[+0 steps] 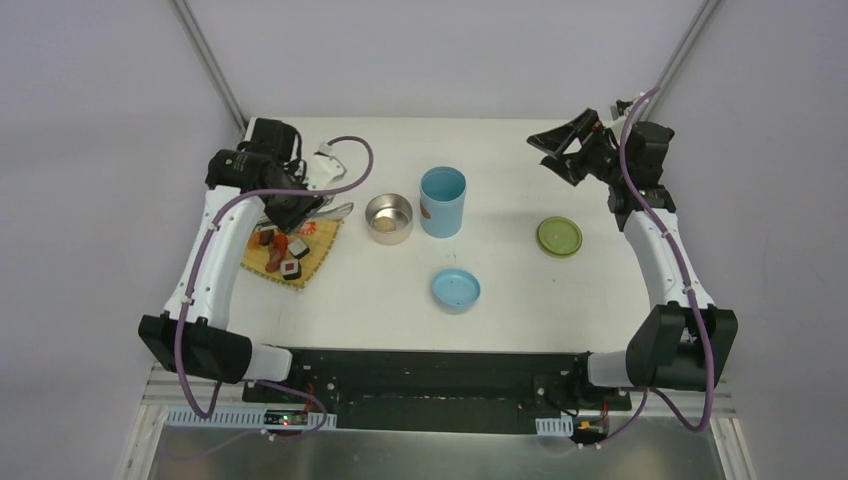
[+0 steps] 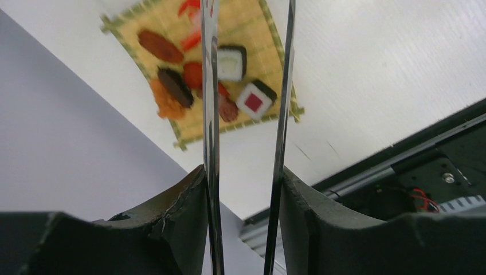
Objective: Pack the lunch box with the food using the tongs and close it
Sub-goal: Pick up the fake food from the plate.
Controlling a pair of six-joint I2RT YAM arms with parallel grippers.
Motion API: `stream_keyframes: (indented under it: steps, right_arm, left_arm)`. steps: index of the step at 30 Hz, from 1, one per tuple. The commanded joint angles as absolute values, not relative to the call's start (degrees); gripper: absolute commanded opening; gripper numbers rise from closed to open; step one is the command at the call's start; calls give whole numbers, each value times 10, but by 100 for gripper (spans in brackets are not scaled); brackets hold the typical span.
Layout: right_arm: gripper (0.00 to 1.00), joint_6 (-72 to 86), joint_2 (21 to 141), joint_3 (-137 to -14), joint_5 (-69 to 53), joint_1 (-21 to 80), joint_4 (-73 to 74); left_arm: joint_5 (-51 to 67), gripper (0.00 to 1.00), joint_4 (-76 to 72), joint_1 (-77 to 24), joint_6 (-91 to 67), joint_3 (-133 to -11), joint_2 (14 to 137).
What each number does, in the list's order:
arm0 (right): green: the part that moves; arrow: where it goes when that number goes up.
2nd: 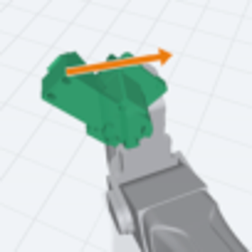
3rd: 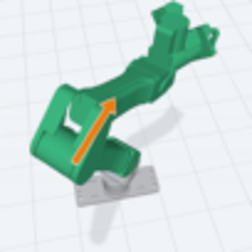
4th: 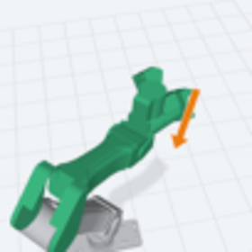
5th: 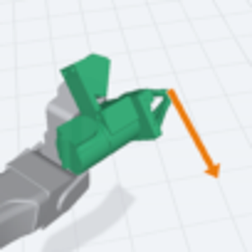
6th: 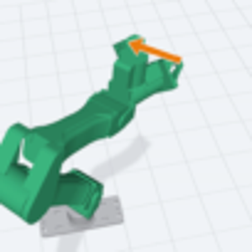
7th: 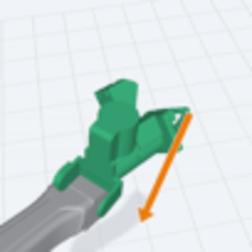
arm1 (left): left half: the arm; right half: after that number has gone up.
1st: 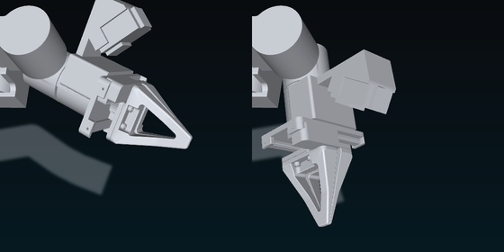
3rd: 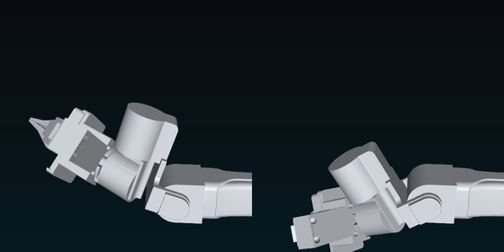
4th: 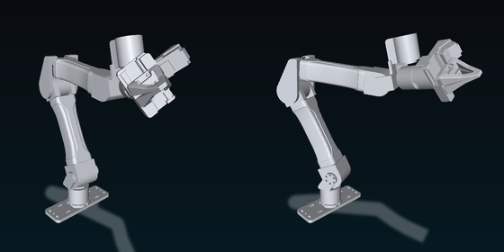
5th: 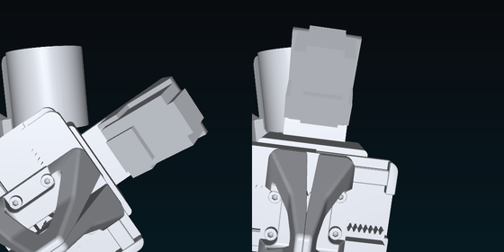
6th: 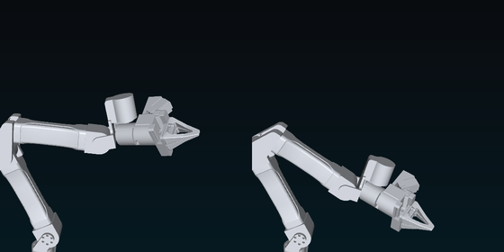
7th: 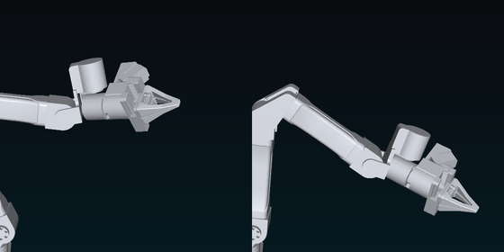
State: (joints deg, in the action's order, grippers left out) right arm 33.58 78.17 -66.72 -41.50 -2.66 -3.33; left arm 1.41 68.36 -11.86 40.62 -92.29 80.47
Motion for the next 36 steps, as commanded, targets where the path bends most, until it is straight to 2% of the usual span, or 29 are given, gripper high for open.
stream_keyframes:
  steps: [1, 7, 11, 25, 36]
  right_arm:
    - [99, 341, 757, -663, -436, -31, -62]
    - [99, 344, 757, -657, -443, -30, -64]
    - [99, 354, 762, -653, -448, -30, -71]
    - [99, 349, 764, -651, -446, -30, -69]
    - [99, 337, 770, -658, -435, -30, -54]
  left_arm:
    - [50, 44, 727, -49, 373, -841, 742]
    - [32, 44, 719, 52, 411, -737, 684]
    - [11, 44, 696, 78, 427, -707, 683]
    - [-33, 46, 638, 83, 490, -749, 767]
    - [-9, 45, 644, 83, 515, -748, 802]
